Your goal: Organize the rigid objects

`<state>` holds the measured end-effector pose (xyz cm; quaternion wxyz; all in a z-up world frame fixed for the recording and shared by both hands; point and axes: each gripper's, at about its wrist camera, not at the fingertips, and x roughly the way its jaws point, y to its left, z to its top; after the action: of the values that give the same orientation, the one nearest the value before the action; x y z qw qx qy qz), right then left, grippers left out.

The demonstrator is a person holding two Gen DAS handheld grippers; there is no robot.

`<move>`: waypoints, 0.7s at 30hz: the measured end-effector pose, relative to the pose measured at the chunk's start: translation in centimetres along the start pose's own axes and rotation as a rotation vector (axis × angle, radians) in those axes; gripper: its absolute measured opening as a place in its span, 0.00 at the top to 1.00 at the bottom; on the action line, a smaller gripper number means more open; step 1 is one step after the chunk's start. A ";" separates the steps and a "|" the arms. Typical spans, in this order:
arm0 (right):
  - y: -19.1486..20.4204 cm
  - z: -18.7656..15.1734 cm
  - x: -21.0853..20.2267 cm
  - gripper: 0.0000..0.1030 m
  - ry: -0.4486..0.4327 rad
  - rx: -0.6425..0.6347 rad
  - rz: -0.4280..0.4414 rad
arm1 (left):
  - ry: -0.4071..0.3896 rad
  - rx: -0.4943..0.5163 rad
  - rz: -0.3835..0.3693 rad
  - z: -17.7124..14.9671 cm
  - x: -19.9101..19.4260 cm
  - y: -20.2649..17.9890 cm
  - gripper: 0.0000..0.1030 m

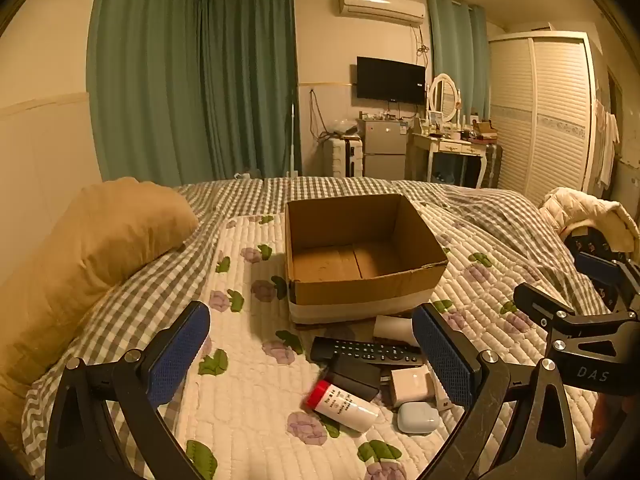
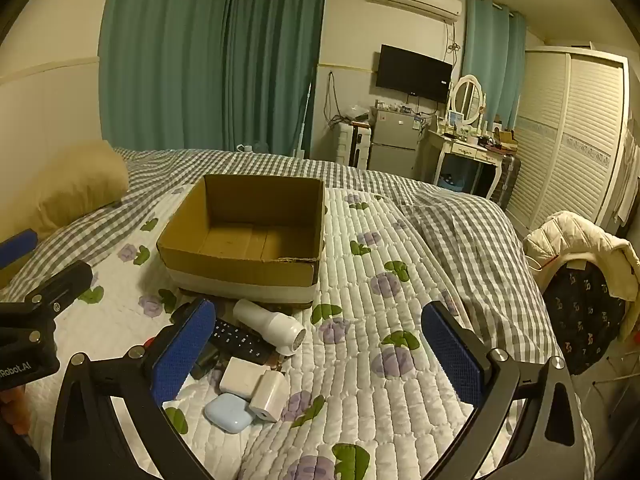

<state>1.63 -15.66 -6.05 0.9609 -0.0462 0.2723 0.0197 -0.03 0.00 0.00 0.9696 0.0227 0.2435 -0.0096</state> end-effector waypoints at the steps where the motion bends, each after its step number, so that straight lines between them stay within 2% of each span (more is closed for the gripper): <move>1: 0.0 0.0 0.0 0.00 -0.001 -0.001 0.000 | 0.000 -0.002 -0.002 0.0 -0.1 0.0 0.00; 2: 0.0 0.0 0.1 0.00 0.006 0.001 0.002 | -0.003 -0.002 0.000 -0.1 -0.2 -0.1 0.00; 3: 0.0 0.0 0.1 0.00 0.005 0.000 0.001 | 0.027 -0.019 -0.016 0.0 0.0 0.1 0.00; 21: 0.1 -0.2 0.3 0.00 0.011 -0.002 0.001 | 0.019 -0.014 0.003 -0.1 0.4 1.0 0.00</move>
<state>1.74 -15.56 -6.39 0.9593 -0.0472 0.2777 0.0201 0.29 0.97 -0.25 0.9674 0.0161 0.2528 -0.0063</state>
